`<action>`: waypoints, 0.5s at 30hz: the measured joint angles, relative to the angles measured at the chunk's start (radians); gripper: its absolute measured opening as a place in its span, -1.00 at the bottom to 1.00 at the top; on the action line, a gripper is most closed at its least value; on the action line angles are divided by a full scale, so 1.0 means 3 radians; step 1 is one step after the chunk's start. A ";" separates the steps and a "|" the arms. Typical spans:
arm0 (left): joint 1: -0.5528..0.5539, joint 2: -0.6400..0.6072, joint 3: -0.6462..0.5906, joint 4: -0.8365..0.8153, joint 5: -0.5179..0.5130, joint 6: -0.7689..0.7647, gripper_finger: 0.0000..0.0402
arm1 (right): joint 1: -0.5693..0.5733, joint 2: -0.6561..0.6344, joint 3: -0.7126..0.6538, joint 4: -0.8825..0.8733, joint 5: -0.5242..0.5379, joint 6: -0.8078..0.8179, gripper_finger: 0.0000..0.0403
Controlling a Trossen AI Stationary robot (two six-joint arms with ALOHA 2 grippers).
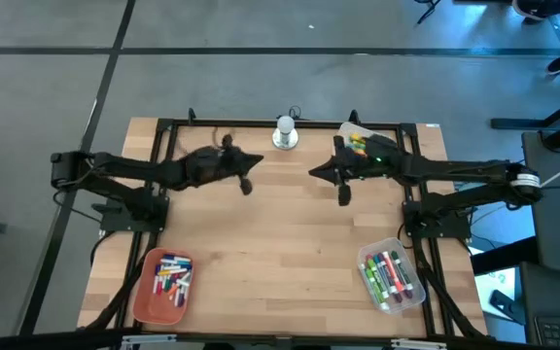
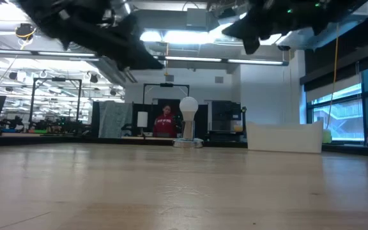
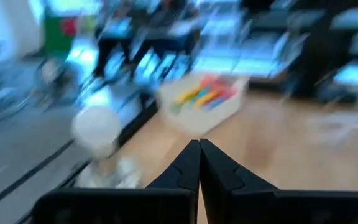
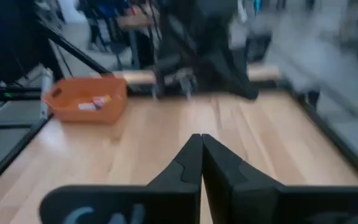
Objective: Pick & Place Markers
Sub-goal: Return to Home Position
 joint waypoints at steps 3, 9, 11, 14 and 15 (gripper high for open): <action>0.0069 -0.0155 -0.0573 0.1051 0.0271 -0.0019 -0.99 | 0.0051 -0.0133 -0.0272 0.0501 -0.0102 -0.0018 -0.95; 0.0258 -0.0708 -0.1485 0.1899 -0.0253 -0.0054 -0.99 | 0.0027 -0.0382 -0.0779 0.1227 -0.0224 0.0348 -0.95; 0.0316 -0.0945 -0.1651 0.1897 -0.0243 -0.0008 -0.99 | 0.0027 -0.0469 -0.0919 0.1324 -0.0224 0.0349 -0.95; 0.0383 -0.1252 -0.1740 0.1839 -0.0025 0.0044 -0.99 | 0.0025 -0.0632 -0.1064 0.1448 -0.0181 0.0347 -0.95; 0.0395 -0.1374 -0.1731 0.1762 0.0076 0.0045 -0.99 | 0.0025 -0.0697 -0.1092 0.1455 -0.0163 0.0341 -0.95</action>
